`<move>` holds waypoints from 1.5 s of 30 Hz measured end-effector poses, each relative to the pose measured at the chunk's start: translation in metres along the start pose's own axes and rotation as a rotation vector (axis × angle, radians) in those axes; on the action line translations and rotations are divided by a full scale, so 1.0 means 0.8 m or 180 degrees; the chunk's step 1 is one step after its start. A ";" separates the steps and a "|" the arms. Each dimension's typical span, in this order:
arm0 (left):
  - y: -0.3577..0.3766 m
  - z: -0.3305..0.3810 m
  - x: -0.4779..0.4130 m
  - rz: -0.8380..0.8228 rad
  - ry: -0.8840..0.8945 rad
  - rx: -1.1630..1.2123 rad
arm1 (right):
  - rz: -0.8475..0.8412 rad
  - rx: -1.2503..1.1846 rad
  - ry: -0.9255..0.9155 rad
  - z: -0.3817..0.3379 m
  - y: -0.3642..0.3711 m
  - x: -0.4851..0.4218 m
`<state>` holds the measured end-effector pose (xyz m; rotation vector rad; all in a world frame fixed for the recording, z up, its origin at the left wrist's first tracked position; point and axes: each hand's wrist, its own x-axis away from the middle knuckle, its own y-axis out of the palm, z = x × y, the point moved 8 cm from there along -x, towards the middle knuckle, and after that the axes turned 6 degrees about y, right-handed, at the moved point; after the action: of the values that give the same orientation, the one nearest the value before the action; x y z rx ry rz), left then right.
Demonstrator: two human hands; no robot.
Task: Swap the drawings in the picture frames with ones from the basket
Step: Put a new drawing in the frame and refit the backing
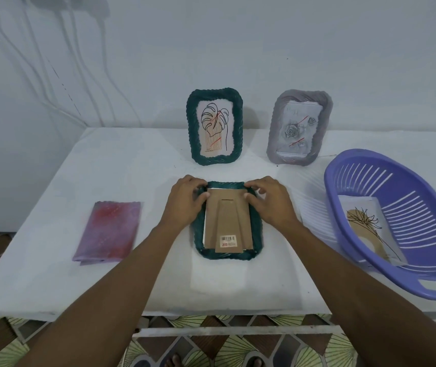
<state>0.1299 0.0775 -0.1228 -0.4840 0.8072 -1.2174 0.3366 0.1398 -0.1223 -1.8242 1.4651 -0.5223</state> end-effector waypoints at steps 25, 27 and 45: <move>0.006 -0.008 -0.015 -0.0412 0.0146 0.0380 | -0.0231 -0.0202 -0.0061 0.001 0.001 -0.005; 0.002 -0.008 -0.006 -0.0333 0.0013 0.0445 | -0.0097 -0.0285 -0.0011 0.003 -0.003 0.004; -0.009 0.013 0.106 -0.0798 0.0602 0.0420 | -0.0995 -0.0021 -0.0626 0.003 -0.008 0.110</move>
<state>0.1443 -0.0066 -0.1350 -0.3731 0.8369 -1.5561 0.3662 0.0573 -0.1299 -2.0597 1.0591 -0.4721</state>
